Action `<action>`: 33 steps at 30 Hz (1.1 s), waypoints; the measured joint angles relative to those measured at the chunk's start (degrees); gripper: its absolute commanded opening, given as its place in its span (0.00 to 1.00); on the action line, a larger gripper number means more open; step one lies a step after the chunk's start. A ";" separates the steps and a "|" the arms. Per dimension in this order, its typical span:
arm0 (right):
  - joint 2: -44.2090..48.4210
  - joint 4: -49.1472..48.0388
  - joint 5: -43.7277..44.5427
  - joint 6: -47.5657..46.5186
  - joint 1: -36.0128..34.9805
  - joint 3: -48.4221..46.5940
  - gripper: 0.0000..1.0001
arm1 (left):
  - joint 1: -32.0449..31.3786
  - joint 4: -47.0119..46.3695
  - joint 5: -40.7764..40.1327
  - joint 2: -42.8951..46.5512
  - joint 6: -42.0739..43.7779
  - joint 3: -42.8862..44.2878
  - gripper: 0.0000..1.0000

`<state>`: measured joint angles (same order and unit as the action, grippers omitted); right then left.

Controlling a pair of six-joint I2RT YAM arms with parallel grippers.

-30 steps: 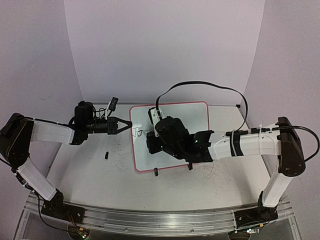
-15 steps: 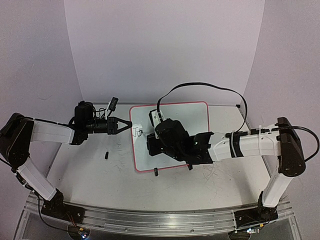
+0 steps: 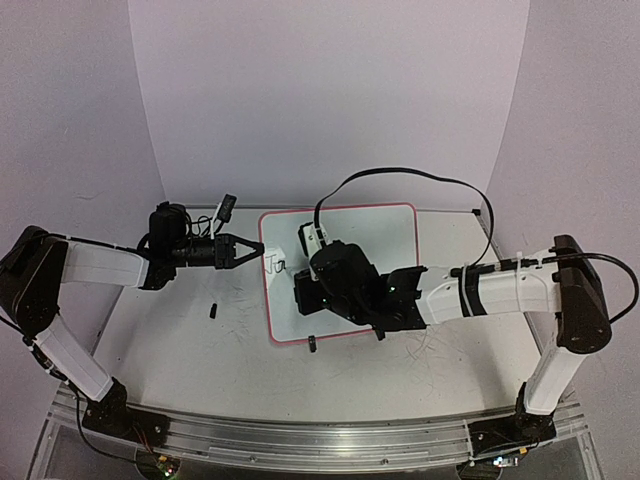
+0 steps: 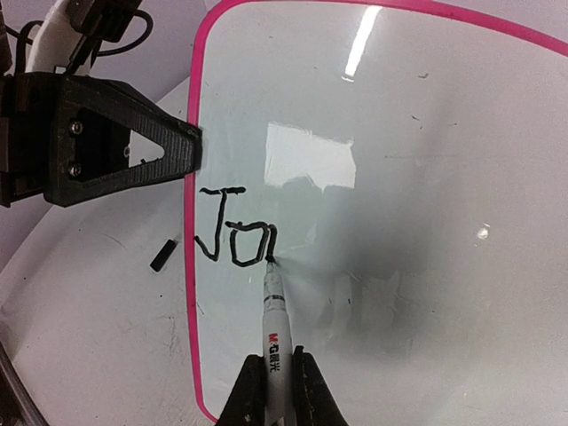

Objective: Write a sentence on the whiteboard

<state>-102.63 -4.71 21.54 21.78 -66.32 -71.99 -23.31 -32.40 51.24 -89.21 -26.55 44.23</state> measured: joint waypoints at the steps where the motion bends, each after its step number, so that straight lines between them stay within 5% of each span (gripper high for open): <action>1: 0.00 0.00 0.01 0.00 0.00 0.00 0.00 | 0.00 0.00 0.00 0.00 0.00 0.00 0.00; 33: 0.74 1.25 1.30 -0.54 0.02 0.30 0.00 | 0.00 -0.02 0.00 0.00 -0.02 0.00 0.00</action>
<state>-101.89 -3.46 22.84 21.24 -66.31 -71.68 -23.31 -32.42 51.24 -89.21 -26.57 44.23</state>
